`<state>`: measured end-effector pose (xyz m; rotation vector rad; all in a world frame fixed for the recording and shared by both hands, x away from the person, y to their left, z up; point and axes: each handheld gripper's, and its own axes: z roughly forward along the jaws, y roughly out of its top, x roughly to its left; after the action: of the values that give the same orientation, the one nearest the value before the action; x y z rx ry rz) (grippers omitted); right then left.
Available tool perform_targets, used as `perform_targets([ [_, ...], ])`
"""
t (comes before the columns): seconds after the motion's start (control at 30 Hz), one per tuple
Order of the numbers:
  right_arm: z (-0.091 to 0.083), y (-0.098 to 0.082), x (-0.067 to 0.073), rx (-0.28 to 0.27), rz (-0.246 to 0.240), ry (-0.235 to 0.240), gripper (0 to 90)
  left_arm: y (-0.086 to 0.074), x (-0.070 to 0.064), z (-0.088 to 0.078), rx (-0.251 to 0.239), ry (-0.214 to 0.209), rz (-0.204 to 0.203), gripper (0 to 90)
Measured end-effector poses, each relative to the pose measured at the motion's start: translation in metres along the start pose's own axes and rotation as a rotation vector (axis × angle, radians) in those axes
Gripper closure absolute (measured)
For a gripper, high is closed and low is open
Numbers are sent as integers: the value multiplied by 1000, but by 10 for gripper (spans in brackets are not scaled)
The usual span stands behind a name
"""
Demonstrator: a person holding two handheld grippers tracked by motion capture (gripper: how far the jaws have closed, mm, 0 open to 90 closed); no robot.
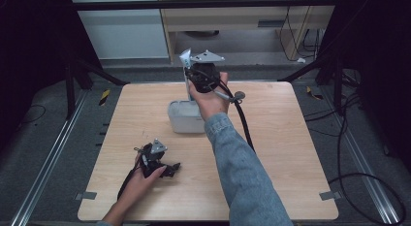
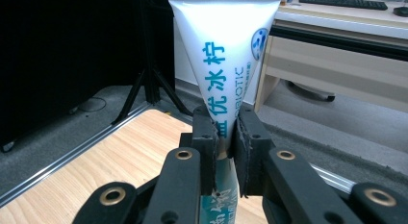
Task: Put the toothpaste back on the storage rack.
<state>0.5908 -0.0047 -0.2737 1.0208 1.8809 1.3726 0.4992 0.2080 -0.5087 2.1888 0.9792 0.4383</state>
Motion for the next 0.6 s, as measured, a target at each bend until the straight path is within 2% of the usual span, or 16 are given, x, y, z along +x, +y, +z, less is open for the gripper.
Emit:
perform_targets([
  [0.6,4,-5,7,-2,6,18,804,0,0,0,0,0,0,0],
])
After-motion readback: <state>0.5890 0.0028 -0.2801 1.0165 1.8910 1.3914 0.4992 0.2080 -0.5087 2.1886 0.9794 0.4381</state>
